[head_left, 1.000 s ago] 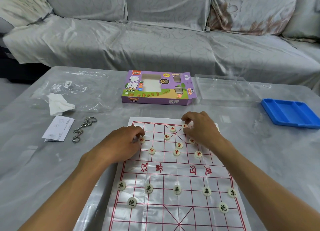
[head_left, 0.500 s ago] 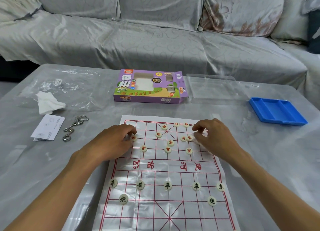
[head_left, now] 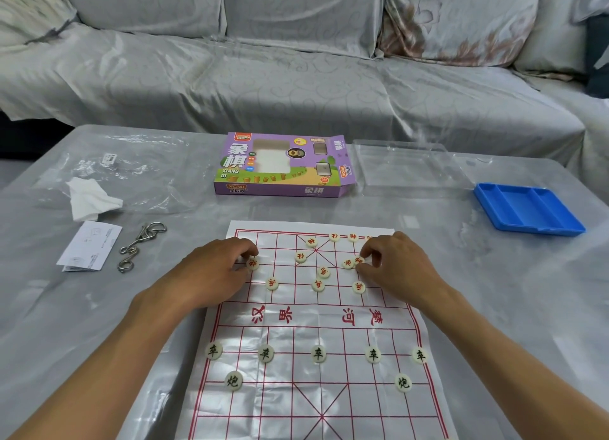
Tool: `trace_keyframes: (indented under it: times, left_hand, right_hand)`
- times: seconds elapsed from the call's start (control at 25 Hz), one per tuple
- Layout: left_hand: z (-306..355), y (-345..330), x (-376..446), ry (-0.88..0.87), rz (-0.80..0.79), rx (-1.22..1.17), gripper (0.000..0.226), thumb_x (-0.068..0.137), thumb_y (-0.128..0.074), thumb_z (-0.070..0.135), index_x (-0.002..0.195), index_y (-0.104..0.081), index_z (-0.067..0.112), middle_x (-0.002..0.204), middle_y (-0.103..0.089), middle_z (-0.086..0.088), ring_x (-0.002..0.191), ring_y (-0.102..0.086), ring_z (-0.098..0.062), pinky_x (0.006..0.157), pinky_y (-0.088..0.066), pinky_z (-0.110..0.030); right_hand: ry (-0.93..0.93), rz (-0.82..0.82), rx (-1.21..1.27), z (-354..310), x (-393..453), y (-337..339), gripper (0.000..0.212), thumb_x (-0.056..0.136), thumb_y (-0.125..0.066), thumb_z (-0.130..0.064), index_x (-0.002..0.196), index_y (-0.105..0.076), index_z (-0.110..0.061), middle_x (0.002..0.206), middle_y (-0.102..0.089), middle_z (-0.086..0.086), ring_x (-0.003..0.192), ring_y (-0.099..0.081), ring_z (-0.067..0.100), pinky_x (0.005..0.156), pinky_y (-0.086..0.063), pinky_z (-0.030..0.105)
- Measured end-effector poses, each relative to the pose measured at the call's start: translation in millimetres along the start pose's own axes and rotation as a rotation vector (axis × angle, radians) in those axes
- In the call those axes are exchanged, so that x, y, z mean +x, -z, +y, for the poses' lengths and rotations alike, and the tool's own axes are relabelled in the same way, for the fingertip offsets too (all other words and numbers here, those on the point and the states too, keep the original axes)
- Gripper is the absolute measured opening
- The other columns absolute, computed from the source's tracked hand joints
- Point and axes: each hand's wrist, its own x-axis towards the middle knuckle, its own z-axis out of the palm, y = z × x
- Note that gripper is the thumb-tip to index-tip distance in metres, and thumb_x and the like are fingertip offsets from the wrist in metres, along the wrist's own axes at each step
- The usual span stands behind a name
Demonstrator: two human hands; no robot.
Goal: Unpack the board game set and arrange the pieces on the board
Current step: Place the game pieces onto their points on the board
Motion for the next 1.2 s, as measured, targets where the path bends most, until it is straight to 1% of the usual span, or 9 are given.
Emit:
trace_keyframes:
  times: [0.08, 0.2, 0.32, 0.44, 0.6, 0.72, 0.92, 1.04, 1.2]
  left_hand:
    - [0, 1, 0, -0.001, 0.0, 0.001, 0.024, 0.094, -0.053, 0.023, 0.117, -0.056, 0.03, 0.111, -0.059, 0.009, 0.095, -0.053, -0.013, 0.075, -0.038, -0.026]
    - [1, 0, 0, -0.008, -0.004, -0.003, 0.025, 0.095, -0.052, 0.023, 0.119, -0.056, 0.029, 0.113, -0.058, 0.01, 0.099, -0.053, -0.012, 0.077, -0.039, -0.026]
    - [0, -1, 1, -0.014, 0.003, 0.004, 0.026, 0.095, -0.051, 0.023, 0.12, -0.055, 0.03, 0.115, -0.058, 0.01, 0.099, -0.052, -0.01, 0.077, -0.038, -0.025]
    - [-2, -1, 1, -0.011, 0.001, 0.007, 0.028, 0.095, -0.051, 0.024, 0.122, -0.054, 0.031, 0.117, -0.058, 0.01, 0.099, -0.051, -0.01, 0.078, -0.038, -0.025]
    - [-2, -1, 1, -0.011, -0.002, -0.005, 0.03, 0.095, -0.05, 0.025, 0.123, -0.053, 0.031, 0.117, -0.057, 0.008, 0.096, -0.05, -0.011, 0.077, -0.039, -0.025]
    - [0, 0, 2, -0.017, 0.004, -0.005, 0.027, 0.095, -0.05, 0.023, 0.12, -0.055, 0.03, 0.114, -0.058, 0.007, 0.094, -0.051, -0.013, 0.075, -0.039, -0.026]
    - [2, 0, -1, -0.02, 0.012, 0.005, 0.028, 0.096, -0.049, 0.022, 0.123, -0.054, 0.029, 0.116, -0.058, 0.007, 0.091, -0.048, -0.011, 0.076, -0.038, -0.025]
    - [3, 1, 0, -0.016, 0.017, 0.004, 0.028, 0.096, -0.05, 0.022, 0.123, -0.054, 0.029, 0.115, -0.058, 0.007, 0.091, -0.049, -0.012, 0.075, -0.038, -0.025]
    - [3, 1, -1, -0.019, 0.015, 0.0, 0.025, 0.096, -0.051, 0.023, 0.119, -0.055, 0.029, 0.105, -0.056, 0.009, 0.09, -0.051, -0.012, 0.071, -0.038, -0.025]
  right_hand:
    - [0.001, 0.0, 0.001, -3, 1, 2, 0.025, 0.086, -0.064, -0.042, 0.104, -0.067, -0.024, 0.075, -0.05, -0.017, 0.088, -0.044, 0.007, 0.069, -0.035, 0.022]
    - [0.012, 0.039, 0.035, -12, 11, 7, 0.024, 0.086, -0.066, -0.039, 0.104, -0.067, -0.023, 0.076, -0.052, -0.014, 0.085, -0.045, 0.008, 0.067, -0.035, 0.022]
    - [0.063, 0.054, 0.091, -34, 37, 7, 0.025, 0.087, -0.068, -0.035, 0.106, -0.068, -0.02, 0.08, -0.057, -0.01, 0.085, -0.046, 0.009, 0.07, -0.035, 0.022]
    - [0.083, 0.03, 0.079, -54, 62, -5, 0.025, 0.086, -0.069, -0.033, 0.106, -0.069, -0.018, 0.095, -0.068, -0.003, 0.085, -0.049, 0.01, 0.073, -0.038, 0.022]
    - [0.171, -0.066, 0.043, -58, 66, -9, 0.026, 0.086, -0.069, -0.032, 0.107, -0.07, -0.017, 0.091, -0.064, -0.005, 0.083, -0.047, 0.008, 0.068, -0.033, 0.017]
    - [0.238, -0.102, 0.034, -55, 60, -4, 0.026, 0.088, -0.067, -0.033, 0.11, -0.07, -0.019, 0.098, -0.068, -0.004, 0.084, -0.046, 0.008, 0.067, -0.031, 0.016]
    - [0.213, -0.067, 0.039, -51, 65, 1, 0.025, 0.089, -0.066, -0.031, 0.111, -0.069, -0.02, 0.083, -0.057, -0.009, 0.078, -0.046, 0.007, 0.06, -0.026, 0.011]
    - [0.212, -0.072, 0.031, -50, 67, -4, 0.025, 0.088, -0.067, -0.031, 0.11, -0.069, -0.02, 0.083, -0.055, -0.01, 0.079, -0.045, 0.007, 0.062, -0.03, 0.014]
    - [0.204, -0.073, 0.03, -51, 65, -4, 0.028, 0.088, -0.067, -0.032, 0.113, -0.067, -0.02, 0.087, -0.059, -0.009, 0.085, -0.045, 0.008, 0.072, -0.034, 0.02]
